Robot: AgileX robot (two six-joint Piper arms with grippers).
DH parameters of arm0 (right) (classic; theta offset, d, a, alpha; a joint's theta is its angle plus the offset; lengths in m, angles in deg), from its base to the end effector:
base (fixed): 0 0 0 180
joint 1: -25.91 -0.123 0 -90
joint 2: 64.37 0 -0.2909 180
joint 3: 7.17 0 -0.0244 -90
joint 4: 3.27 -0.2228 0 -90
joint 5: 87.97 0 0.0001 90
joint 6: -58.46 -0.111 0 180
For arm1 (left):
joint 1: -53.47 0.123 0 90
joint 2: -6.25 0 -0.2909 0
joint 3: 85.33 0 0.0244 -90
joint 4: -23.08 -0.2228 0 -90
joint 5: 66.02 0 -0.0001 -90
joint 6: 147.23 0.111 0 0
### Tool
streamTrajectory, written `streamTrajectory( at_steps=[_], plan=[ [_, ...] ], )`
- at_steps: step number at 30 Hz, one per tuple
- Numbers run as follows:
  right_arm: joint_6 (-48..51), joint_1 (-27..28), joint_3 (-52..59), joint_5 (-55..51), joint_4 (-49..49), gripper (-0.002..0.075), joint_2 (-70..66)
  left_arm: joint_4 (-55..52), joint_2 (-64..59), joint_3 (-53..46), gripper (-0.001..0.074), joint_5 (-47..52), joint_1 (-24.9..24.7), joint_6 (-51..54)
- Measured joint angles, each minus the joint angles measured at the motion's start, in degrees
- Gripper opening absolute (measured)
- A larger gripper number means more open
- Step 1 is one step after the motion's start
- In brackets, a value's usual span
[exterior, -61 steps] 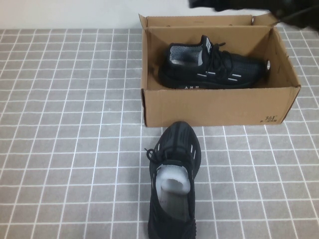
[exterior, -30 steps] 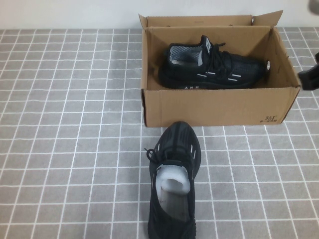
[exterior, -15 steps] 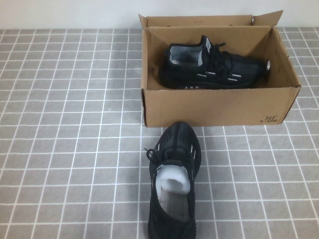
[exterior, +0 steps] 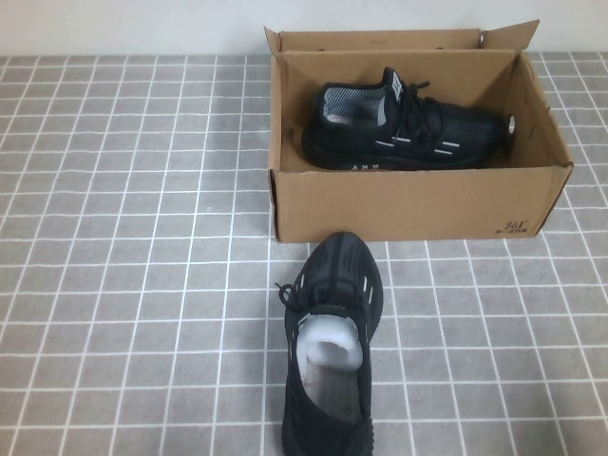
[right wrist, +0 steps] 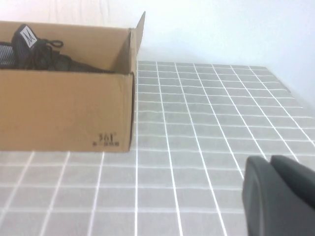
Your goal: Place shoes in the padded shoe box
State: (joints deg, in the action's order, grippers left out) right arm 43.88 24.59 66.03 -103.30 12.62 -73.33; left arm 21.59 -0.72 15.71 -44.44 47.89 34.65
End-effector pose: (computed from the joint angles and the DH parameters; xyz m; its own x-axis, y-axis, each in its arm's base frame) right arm 0.0401 -0.0071 0.2094 -0.1213 -0.0162 -0.9925 0.0472 0.9986 -0.0221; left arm 0.0375 -0.0026 0.1650 -0.2938 0.0859 -0.9520 0.1051 0.9928 0.0572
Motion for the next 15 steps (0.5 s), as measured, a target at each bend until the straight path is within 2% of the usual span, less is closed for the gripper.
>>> streamTrajectory(
  at_steps=[5,11,15],
  plan=[
    [0.00,1.32,5.45,0.80,0.19,-0.0008,1.82,0.00,0.08,0.00,-0.0004,0.00,0.00,0.00],
    [0.00,1.80,5.72,-6.31,0.08,-0.0008,1.80,0.00,0.08,0.00,-0.0004,0.00,0.00,0.00],
    [0.00,1.80,5.72,-7.06,0.08,-0.0008,1.80,0.00,0.08,0.00,-0.0004,0.00,0.00,0.00]
  ],
)
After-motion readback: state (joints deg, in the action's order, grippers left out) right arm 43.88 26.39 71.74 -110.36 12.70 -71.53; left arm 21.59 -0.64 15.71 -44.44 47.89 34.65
